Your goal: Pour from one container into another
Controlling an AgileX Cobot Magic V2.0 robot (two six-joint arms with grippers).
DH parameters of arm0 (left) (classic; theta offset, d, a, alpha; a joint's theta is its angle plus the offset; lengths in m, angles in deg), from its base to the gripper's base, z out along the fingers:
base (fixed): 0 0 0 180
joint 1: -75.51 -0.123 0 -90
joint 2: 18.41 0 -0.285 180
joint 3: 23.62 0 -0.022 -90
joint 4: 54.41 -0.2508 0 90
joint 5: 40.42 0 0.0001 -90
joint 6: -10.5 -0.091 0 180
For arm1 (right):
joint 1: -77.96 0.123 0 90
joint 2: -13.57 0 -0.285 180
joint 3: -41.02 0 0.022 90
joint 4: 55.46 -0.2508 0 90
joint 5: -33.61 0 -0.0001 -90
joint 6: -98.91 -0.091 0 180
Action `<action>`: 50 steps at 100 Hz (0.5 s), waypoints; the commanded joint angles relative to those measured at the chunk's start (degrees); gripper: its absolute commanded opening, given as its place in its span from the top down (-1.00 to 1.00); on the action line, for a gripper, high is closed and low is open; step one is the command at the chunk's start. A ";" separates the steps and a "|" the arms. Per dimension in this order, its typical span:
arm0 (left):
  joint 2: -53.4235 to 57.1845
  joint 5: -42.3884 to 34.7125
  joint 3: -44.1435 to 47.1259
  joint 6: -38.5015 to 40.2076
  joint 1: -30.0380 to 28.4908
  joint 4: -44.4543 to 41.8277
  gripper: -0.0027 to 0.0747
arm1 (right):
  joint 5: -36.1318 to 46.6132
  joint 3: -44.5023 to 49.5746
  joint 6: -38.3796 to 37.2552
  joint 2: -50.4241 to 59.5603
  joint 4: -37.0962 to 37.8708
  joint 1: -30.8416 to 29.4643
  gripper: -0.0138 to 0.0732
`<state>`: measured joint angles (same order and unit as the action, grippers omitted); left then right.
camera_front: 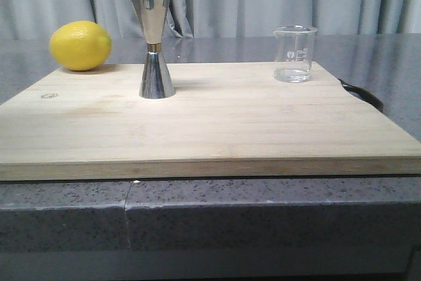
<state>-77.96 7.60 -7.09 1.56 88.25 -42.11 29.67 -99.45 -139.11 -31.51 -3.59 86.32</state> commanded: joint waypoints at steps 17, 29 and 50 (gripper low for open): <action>7.30 -5.25 3.19 12.43 0.48 -10.95 -0.62 | -0.77 -1.40 -0.03 6.37 -0.07 0.14 -0.65; 10.46 -8.65 6.93 12.61 0.48 -11.35 -0.62 | -1.28 -1.40 -0.03 7.02 -0.07 0.14 -0.64; 11.93 -11.20 8.75 12.61 0.48 -11.35 -0.47 | -1.41 -1.40 -0.03 7.02 -0.07 0.14 -0.03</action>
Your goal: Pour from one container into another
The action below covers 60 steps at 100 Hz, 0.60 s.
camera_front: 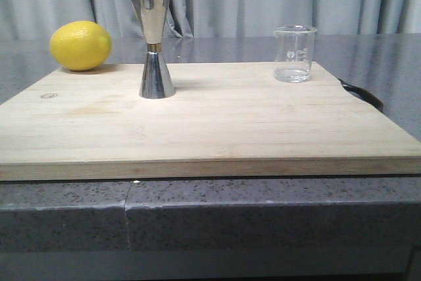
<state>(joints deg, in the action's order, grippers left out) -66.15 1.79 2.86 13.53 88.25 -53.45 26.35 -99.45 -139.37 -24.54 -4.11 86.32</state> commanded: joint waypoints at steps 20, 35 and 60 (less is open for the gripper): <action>0.01 -6.76 -1.20 0.63 0.48 -0.02 0.15 | 1.91 -1.40 0.23 0.05 0.45 0.14 0.62; 0.01 -7.39 -1.20 0.63 0.48 -0.02 0.64 | 1.91 -1.40 0.23 0.05 0.45 0.14 0.81; 0.01 -9.39 -1.20 0.63 0.48 -0.16 0.98 | 1.78 -1.40 0.23 0.05 0.45 0.14 0.81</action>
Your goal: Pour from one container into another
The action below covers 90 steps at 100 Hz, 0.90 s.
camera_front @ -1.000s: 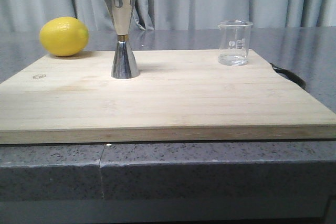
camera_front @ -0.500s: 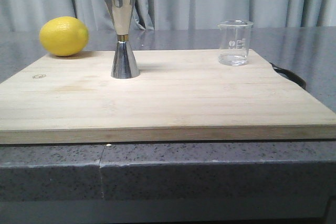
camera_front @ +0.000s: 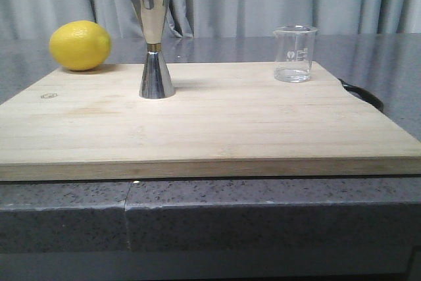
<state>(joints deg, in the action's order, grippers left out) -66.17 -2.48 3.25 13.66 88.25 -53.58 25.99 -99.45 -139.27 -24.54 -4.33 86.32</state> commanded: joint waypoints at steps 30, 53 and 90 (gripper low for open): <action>0.03 -5.11 -1.59 0.50 0.48 -0.03 0.98 | 2.26 -1.40 0.12 0.05 0.67 0.14 0.81; 0.29 -5.89 -1.01 0.50 0.48 -0.03 0.98 | 2.26 -1.40 0.12 0.05 0.67 0.14 0.81; 20.07 -22.15 24.38 0.50 -8.09 1.25 0.98 | 2.37 -1.40 0.12 0.05 0.67 0.14 0.81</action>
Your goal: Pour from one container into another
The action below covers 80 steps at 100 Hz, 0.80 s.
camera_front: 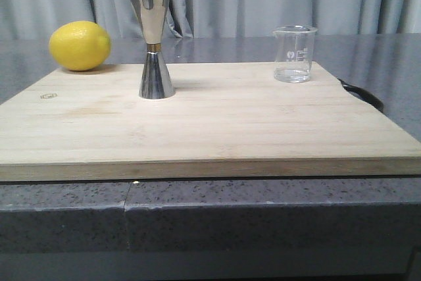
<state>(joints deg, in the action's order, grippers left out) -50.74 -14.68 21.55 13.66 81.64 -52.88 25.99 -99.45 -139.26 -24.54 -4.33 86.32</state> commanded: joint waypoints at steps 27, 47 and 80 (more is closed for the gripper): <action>22.94 -27.56 28.04 0.50 -1.92 1.90 0.98 | 2.37 -1.40 0.12 0.05 0.67 0.14 0.81; 26.35 -33.04 32.50 0.50 -1.92 1.90 0.98 | 2.23 -1.40 0.12 0.05 0.67 0.14 0.81; 26.35 -33.45 32.64 0.50 -1.92 1.90 0.98 | 2.23 -1.40 0.12 -0.05 0.67 0.14 0.81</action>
<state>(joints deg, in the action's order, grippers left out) -25.95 -43.40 53.44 13.70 79.90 -51.42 25.86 -99.45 -139.38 -24.43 -4.33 86.32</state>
